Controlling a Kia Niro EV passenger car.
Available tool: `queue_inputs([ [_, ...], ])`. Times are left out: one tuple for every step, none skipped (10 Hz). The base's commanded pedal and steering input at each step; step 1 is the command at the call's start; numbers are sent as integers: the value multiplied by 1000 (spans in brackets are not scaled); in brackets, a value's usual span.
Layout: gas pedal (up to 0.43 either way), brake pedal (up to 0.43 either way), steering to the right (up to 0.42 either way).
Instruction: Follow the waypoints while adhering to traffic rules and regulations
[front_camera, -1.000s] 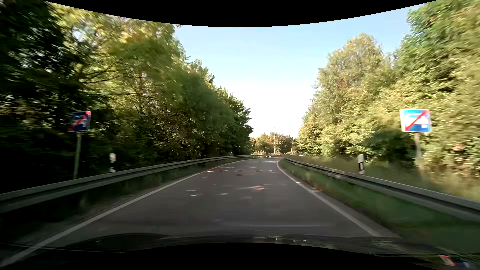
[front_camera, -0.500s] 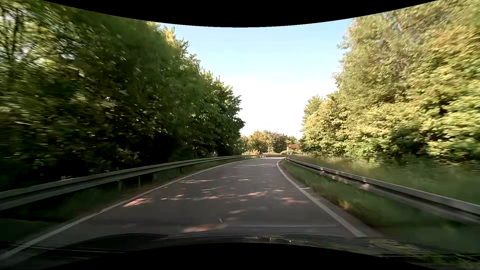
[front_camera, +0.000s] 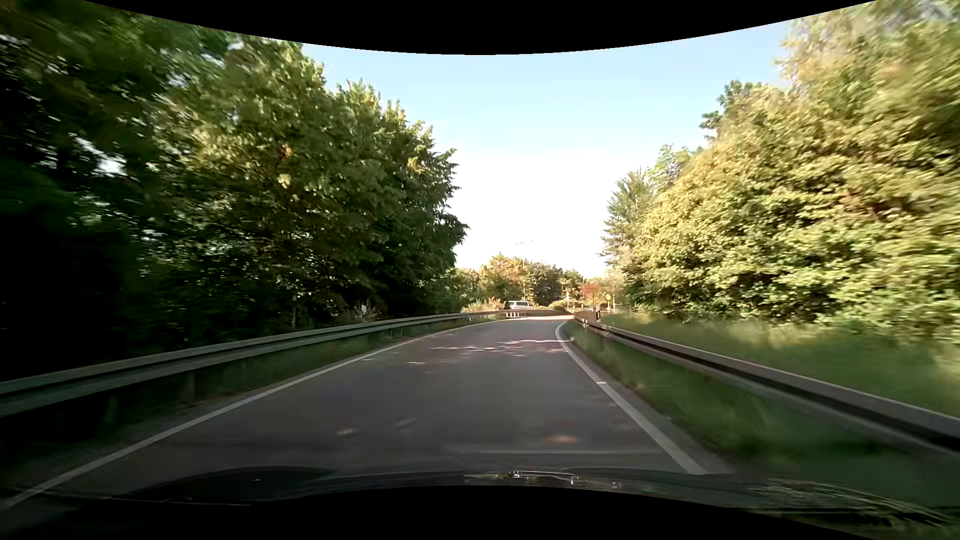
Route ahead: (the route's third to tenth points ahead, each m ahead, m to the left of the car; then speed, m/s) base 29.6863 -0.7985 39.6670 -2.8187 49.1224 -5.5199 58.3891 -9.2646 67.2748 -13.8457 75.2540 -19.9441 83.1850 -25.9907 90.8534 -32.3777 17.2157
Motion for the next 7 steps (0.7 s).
queue_inputs([
  [20,6,24],
  [20,6,26],
  [20,6,28],
  [20,6,31],
  [20,6,32],
  [20,6,33],
  [20,6,32],
])
